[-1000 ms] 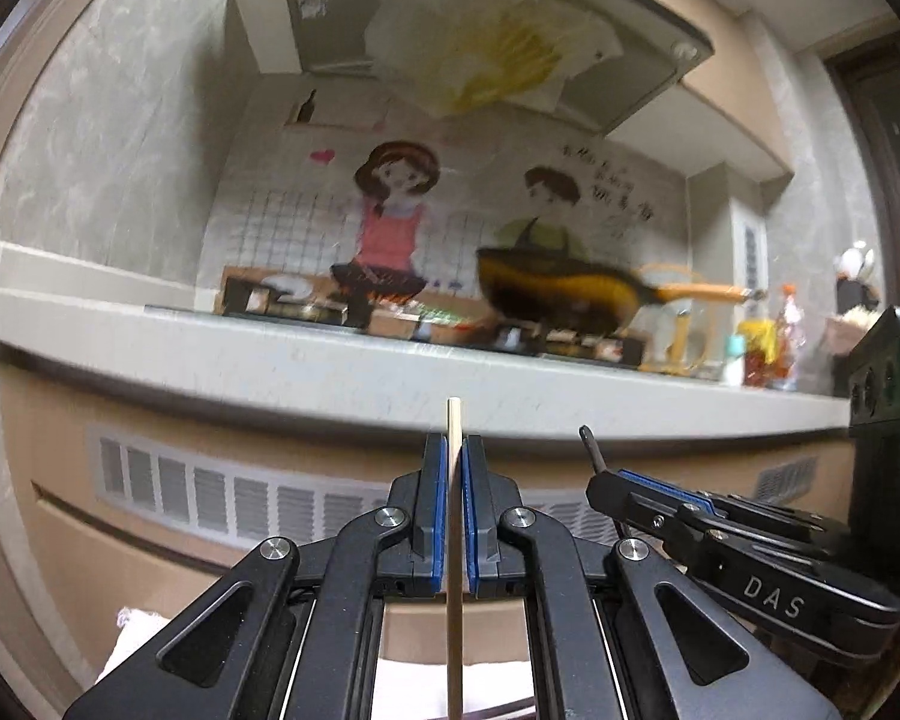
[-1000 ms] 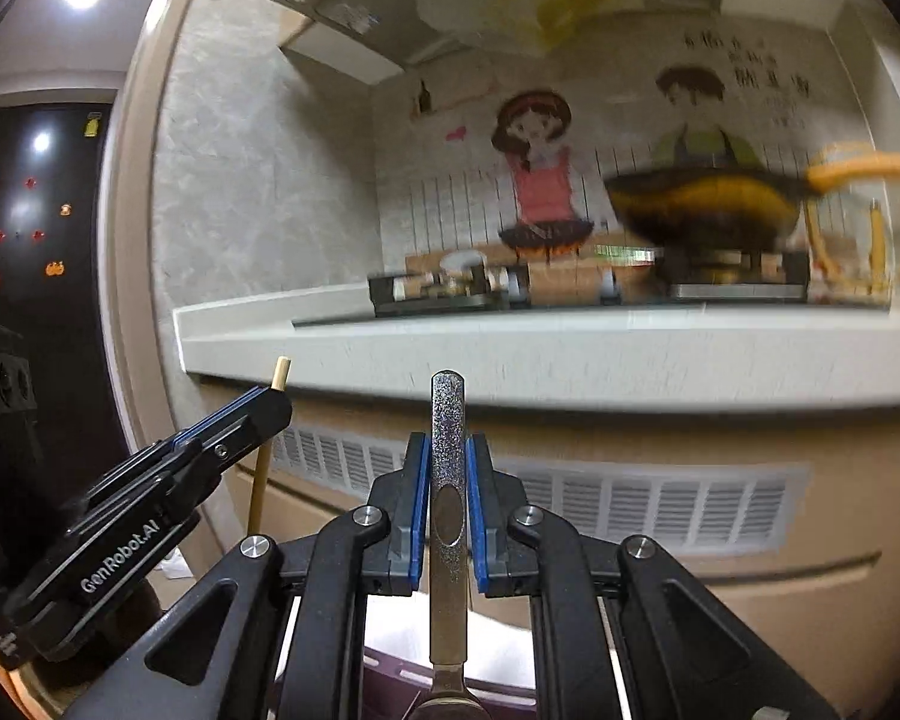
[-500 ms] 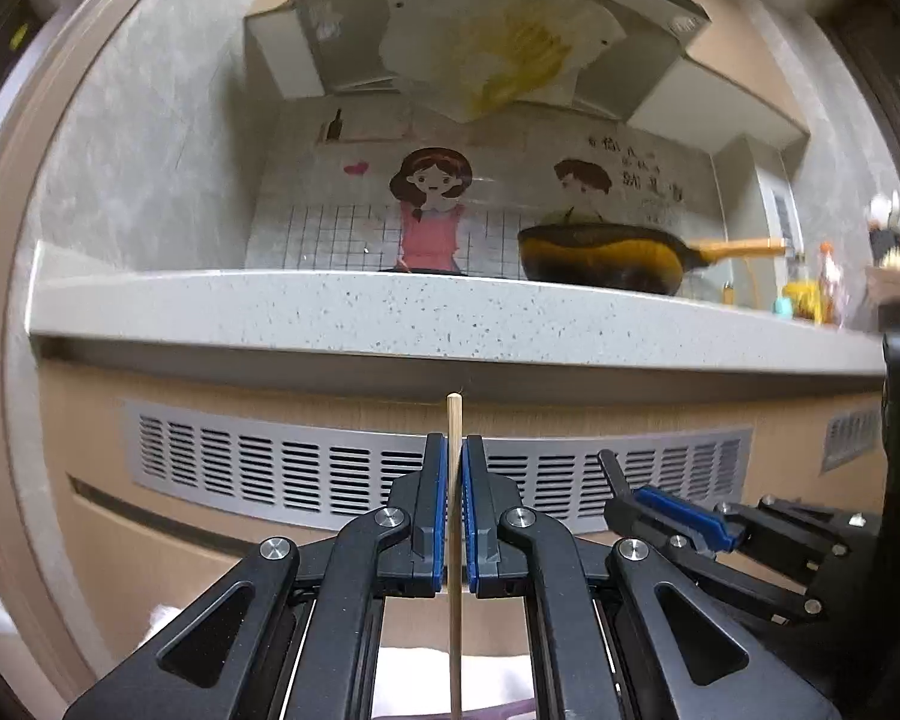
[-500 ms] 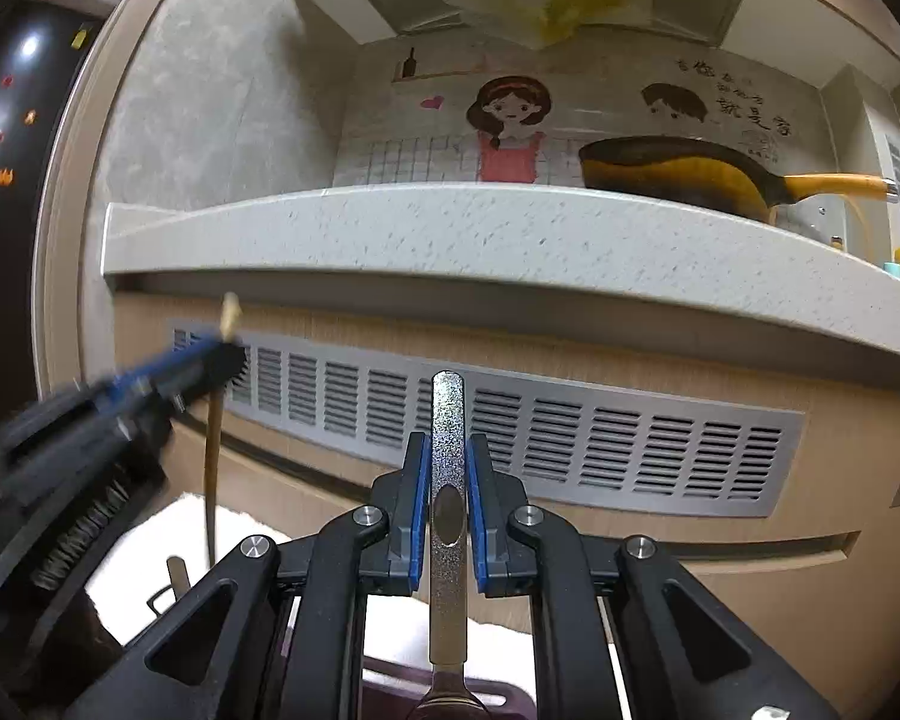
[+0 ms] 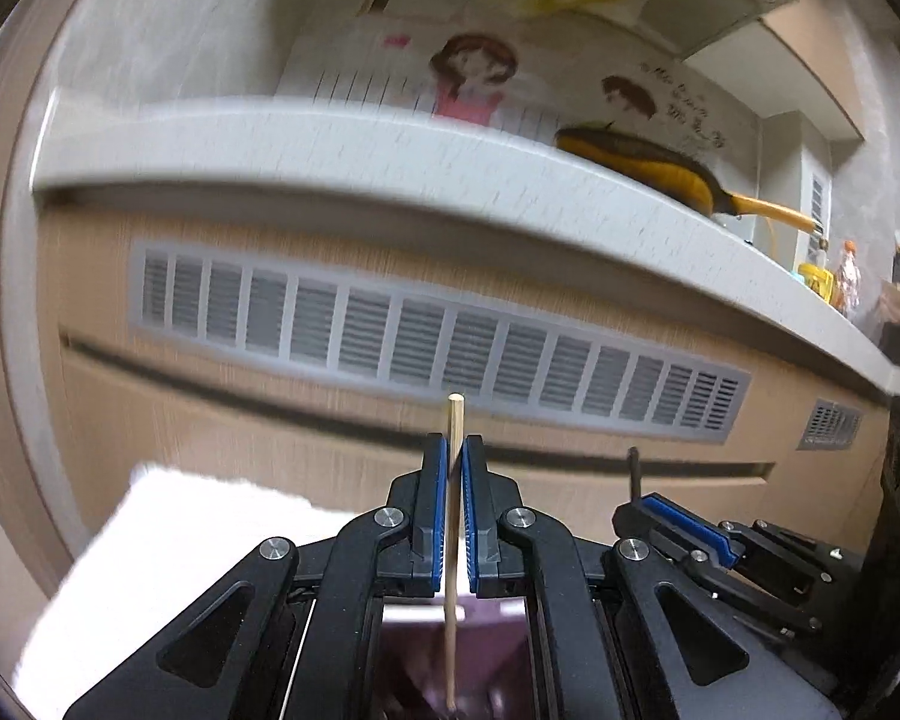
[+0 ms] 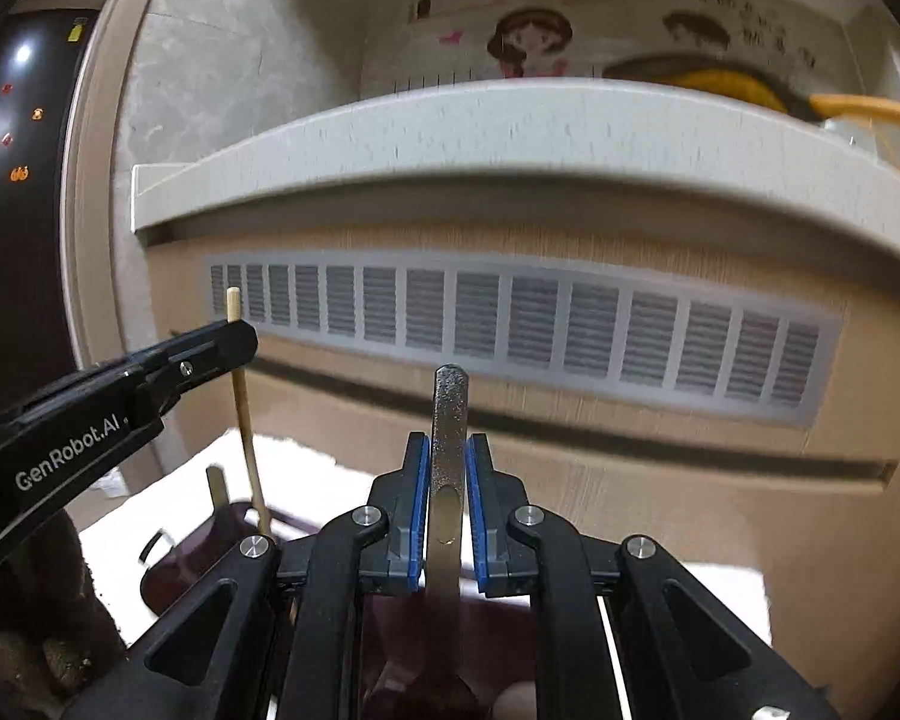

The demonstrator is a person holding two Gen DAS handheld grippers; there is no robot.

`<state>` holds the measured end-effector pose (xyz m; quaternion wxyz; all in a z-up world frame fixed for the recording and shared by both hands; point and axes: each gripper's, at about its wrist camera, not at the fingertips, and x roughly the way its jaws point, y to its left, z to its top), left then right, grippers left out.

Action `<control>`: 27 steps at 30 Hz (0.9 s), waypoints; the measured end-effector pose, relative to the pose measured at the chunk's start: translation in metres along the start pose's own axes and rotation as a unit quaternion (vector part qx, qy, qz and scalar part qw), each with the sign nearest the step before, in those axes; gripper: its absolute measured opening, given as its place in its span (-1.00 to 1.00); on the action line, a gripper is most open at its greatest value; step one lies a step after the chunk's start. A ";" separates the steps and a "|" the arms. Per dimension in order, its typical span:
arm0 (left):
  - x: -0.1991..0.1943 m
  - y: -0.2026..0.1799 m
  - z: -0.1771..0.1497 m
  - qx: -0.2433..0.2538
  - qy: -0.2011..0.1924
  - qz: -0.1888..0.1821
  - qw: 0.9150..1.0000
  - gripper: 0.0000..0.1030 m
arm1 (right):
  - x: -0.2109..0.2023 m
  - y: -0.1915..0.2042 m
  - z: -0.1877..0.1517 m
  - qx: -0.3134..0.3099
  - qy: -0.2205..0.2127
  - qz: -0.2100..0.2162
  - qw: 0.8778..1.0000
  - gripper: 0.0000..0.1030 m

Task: Organize utensils
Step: 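Lift the chopstick and knife up and carry them over the holder, then lower the chopstick and knife into the holder and open both grippers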

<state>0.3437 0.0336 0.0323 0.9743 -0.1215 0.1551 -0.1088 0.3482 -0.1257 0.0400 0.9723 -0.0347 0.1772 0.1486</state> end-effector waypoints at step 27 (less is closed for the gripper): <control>-0.075 -0.025 -0.096 0.066 0.223 0.006 0.973 0.27 | -0.091 0.006 -0.104 -0.062 0.182 0.047 0.980 -0.14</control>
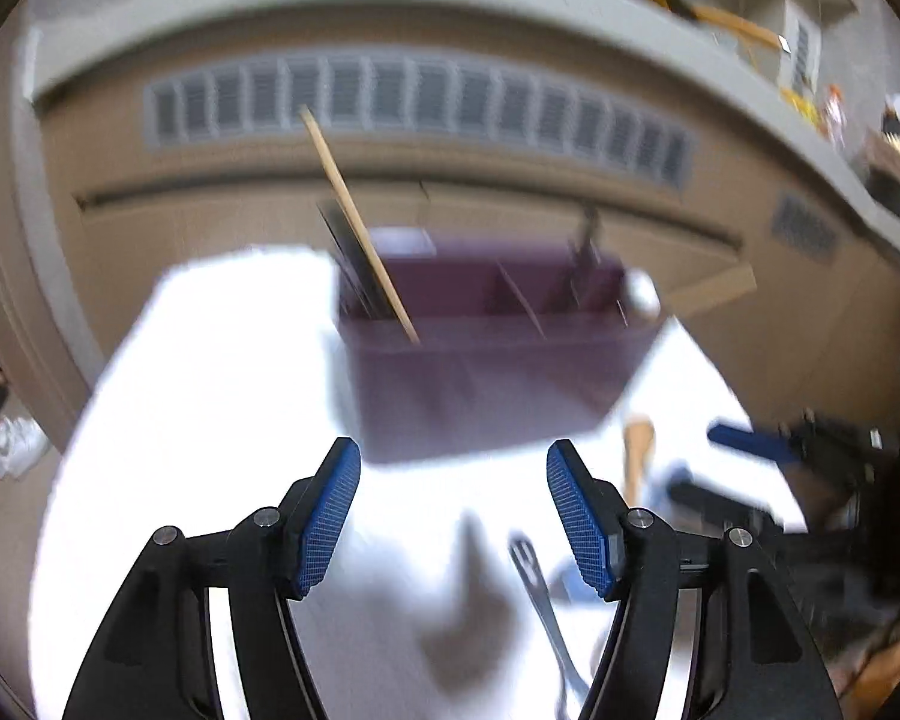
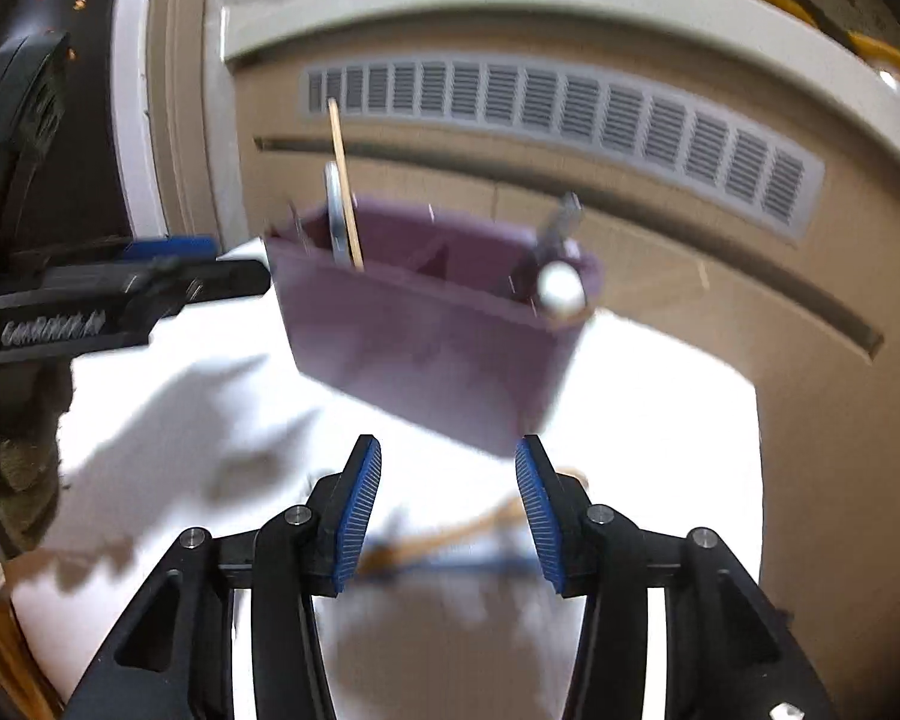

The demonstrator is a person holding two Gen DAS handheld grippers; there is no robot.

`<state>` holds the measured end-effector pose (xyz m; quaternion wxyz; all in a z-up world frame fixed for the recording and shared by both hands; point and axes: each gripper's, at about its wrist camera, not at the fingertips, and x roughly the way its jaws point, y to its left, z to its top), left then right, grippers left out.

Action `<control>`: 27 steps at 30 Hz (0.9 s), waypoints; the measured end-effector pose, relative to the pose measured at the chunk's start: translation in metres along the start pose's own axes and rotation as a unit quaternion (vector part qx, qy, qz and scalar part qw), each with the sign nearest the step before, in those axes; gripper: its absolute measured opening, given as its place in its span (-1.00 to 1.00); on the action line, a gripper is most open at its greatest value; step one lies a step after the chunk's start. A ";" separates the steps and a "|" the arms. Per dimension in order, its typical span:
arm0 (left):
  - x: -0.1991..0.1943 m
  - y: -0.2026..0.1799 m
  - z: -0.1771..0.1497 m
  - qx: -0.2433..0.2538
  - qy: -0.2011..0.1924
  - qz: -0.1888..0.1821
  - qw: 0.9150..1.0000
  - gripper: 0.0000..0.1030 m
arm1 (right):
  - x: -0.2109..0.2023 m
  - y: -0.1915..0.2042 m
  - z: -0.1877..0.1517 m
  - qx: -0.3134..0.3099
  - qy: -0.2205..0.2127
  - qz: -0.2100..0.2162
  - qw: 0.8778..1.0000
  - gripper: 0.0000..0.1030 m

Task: Organize utensils
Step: 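Lower the chopstick and knife into the holder and open both grippers, then grasp the wooden spoon by its handle with the left gripper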

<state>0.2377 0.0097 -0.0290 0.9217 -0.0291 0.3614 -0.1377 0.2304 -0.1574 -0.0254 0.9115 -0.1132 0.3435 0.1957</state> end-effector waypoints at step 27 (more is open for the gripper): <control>0.142 -0.146 0.026 0.139 0.151 -0.025 0.978 -0.39 | -0.014 -0.080 -0.075 0.082 0.041 -0.053 0.994 -0.14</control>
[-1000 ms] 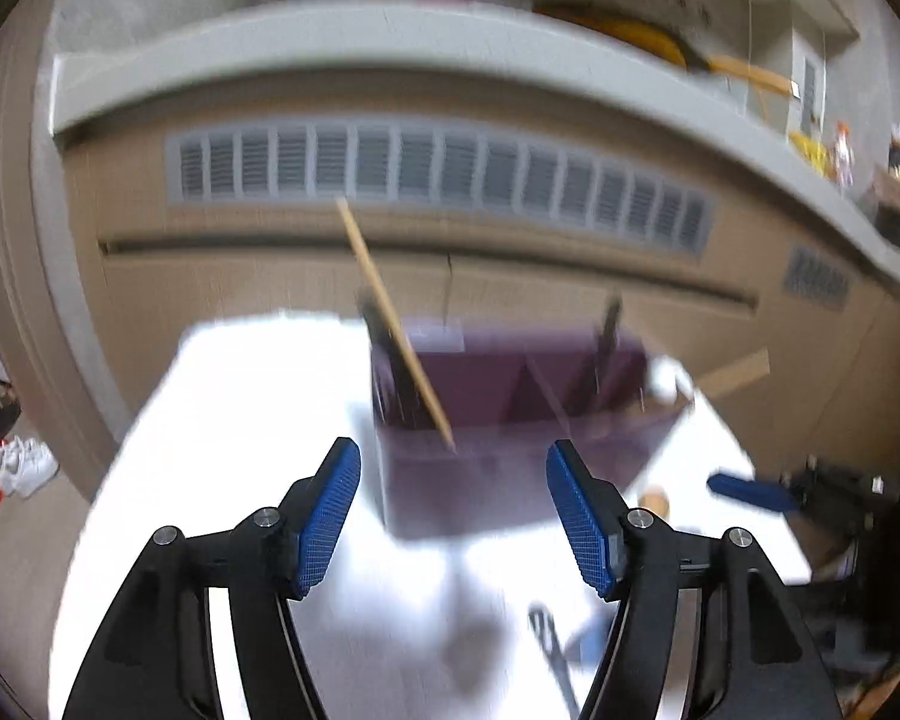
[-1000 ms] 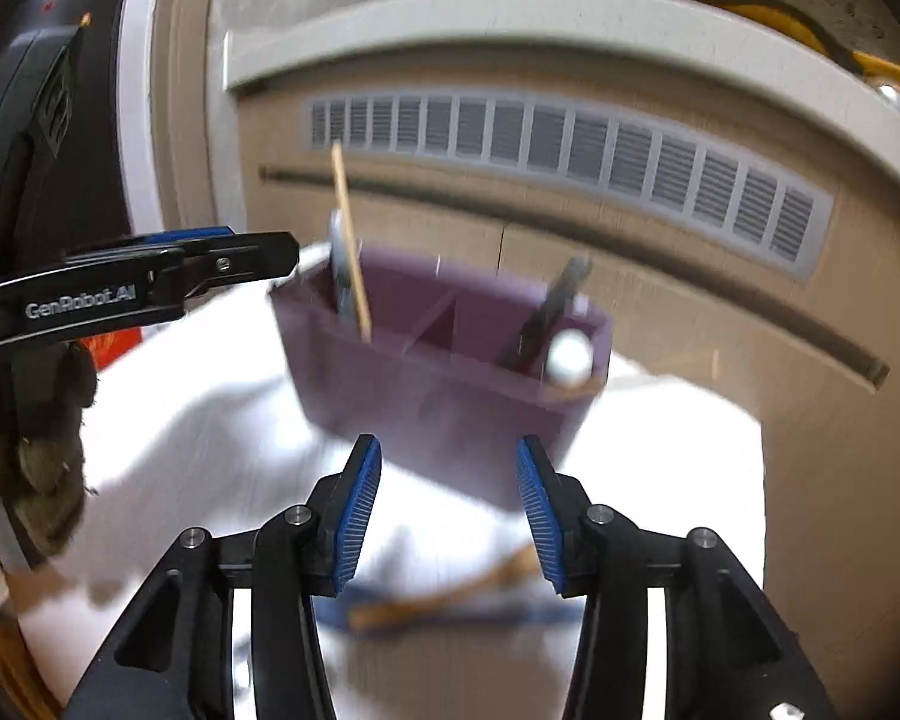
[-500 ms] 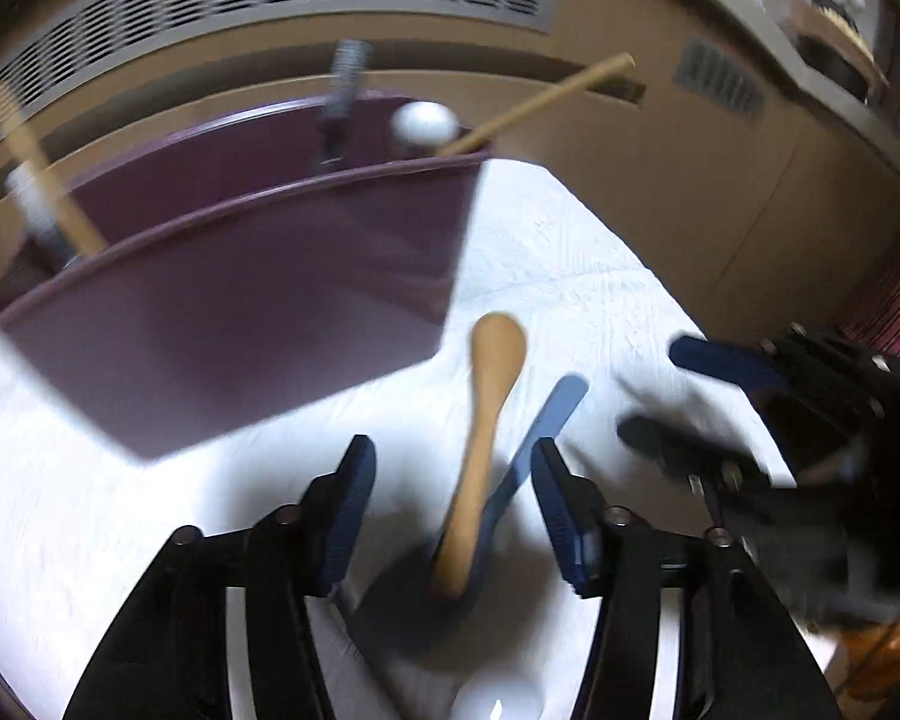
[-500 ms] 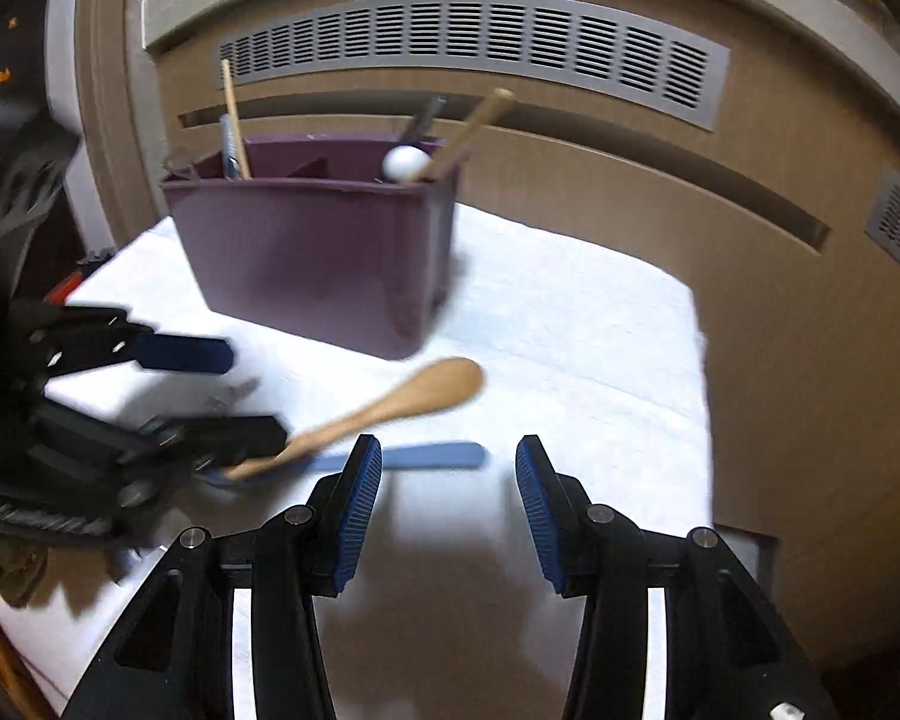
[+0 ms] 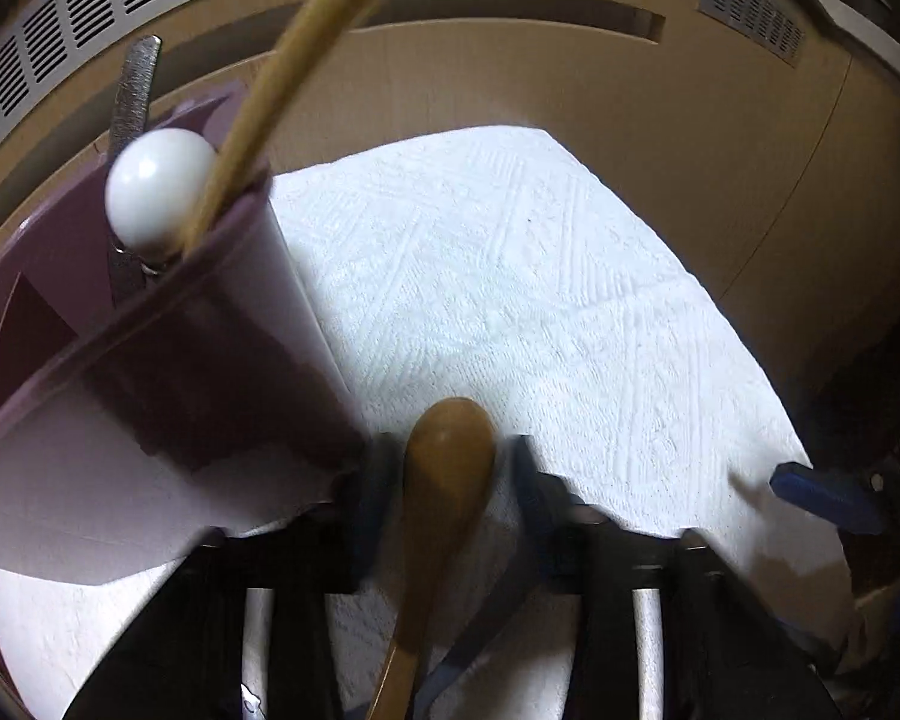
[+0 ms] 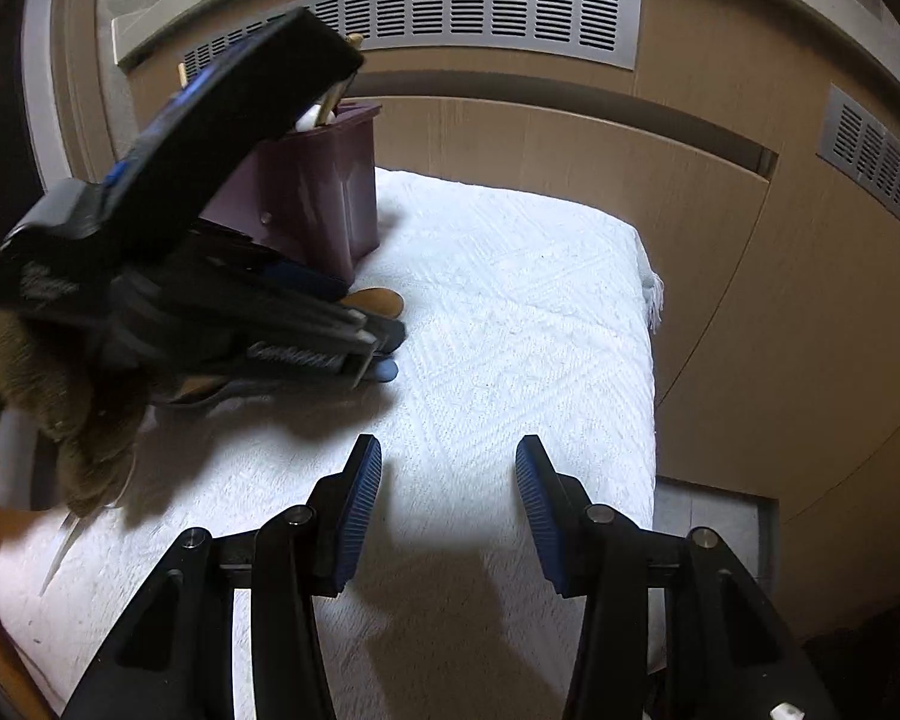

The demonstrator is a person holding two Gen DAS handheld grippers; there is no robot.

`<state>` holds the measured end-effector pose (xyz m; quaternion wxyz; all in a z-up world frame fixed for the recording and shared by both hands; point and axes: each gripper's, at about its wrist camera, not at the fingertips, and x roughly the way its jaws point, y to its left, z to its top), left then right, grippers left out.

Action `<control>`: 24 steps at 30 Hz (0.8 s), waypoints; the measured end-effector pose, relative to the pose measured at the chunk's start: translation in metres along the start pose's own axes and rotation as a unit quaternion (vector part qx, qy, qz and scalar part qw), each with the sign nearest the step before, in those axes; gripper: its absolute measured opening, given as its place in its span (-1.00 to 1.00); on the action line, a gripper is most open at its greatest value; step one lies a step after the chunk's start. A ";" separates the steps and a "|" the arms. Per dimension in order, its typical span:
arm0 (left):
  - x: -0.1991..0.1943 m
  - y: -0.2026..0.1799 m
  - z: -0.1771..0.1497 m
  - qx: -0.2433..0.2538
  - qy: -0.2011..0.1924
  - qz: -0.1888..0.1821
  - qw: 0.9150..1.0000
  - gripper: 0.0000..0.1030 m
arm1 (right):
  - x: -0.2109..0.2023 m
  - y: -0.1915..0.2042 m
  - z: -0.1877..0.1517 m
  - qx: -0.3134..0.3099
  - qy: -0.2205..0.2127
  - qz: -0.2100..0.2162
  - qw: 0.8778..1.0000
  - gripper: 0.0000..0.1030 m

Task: Organize utensils
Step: 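Grasp the wooden spoon by its handle with the left gripper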

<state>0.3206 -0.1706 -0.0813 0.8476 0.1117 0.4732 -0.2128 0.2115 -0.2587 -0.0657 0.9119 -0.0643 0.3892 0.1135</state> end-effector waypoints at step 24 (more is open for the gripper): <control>-0.159 0.153 -0.138 -0.174 -0.127 0.058 0.975 -0.43 | 0.037 0.121 0.033 -0.312 0.063 0.128 0.939 0.05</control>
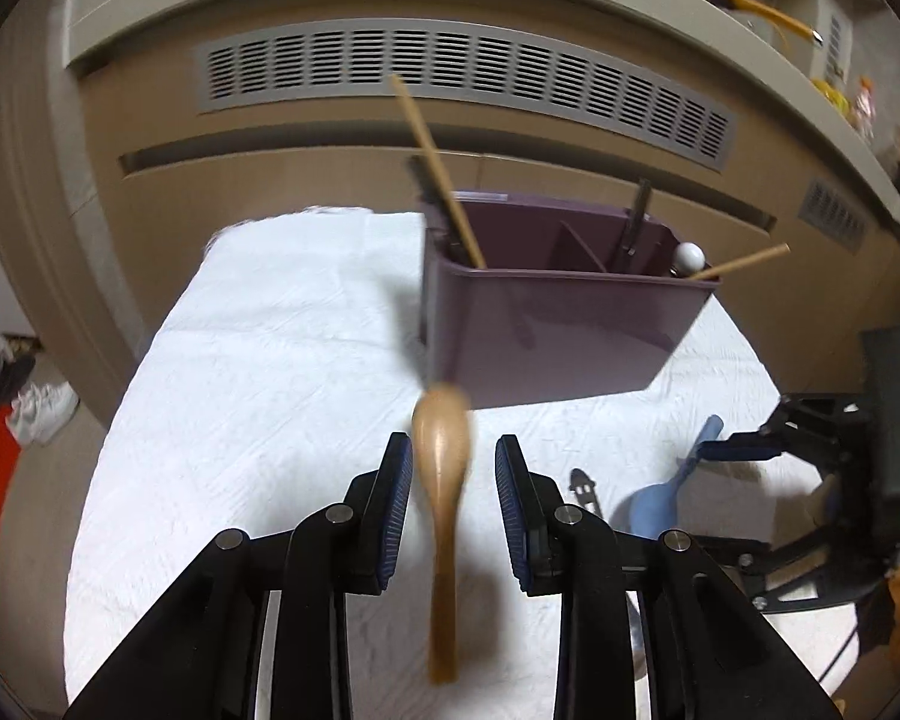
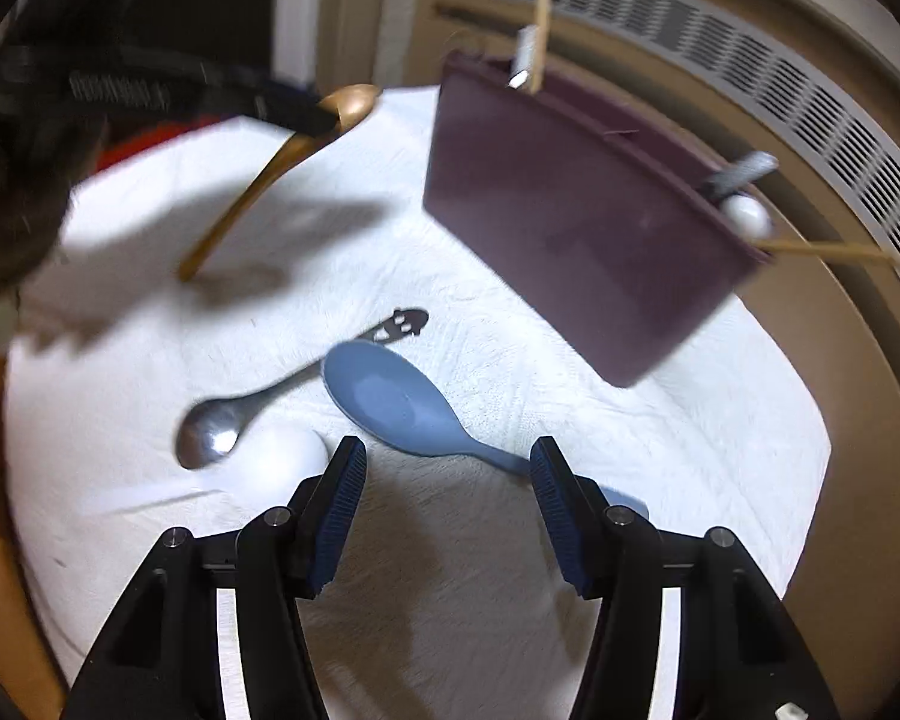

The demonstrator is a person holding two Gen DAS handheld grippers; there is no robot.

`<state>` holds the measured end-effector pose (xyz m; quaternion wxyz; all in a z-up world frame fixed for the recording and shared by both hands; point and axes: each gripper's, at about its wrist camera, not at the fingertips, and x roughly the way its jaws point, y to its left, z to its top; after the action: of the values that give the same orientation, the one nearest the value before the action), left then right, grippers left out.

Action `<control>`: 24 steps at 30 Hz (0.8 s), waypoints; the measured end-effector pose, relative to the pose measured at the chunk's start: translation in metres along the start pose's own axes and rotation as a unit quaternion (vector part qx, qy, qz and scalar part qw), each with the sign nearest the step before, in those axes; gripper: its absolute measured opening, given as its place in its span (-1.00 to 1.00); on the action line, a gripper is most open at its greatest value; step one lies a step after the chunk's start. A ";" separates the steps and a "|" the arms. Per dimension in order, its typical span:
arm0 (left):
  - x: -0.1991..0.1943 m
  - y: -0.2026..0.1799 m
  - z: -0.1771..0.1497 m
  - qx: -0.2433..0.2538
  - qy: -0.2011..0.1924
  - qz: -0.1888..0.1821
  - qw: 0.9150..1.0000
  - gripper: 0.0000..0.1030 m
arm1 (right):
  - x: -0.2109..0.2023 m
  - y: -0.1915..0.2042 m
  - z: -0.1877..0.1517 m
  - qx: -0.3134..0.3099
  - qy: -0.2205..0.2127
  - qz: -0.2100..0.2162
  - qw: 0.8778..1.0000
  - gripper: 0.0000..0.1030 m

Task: Organize utensils
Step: 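Grasp the wooden spoon by its handle with the left gripper, then grasp the blue plastic spoon by its handle with the right gripper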

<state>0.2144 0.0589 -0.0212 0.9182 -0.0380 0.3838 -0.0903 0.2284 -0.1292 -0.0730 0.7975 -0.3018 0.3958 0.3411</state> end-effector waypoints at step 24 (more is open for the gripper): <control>0.047 0.019 -0.016 -0.050 0.095 -0.005 0.994 -0.27 | 0.028 -0.010 0.017 0.049 -0.001 0.053 0.997 -0.65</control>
<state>0.2383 0.0687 -0.0680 0.8738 -0.0773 0.4736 -0.0784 0.2563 -0.1139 -0.0855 0.7924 -0.2402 0.4270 0.3634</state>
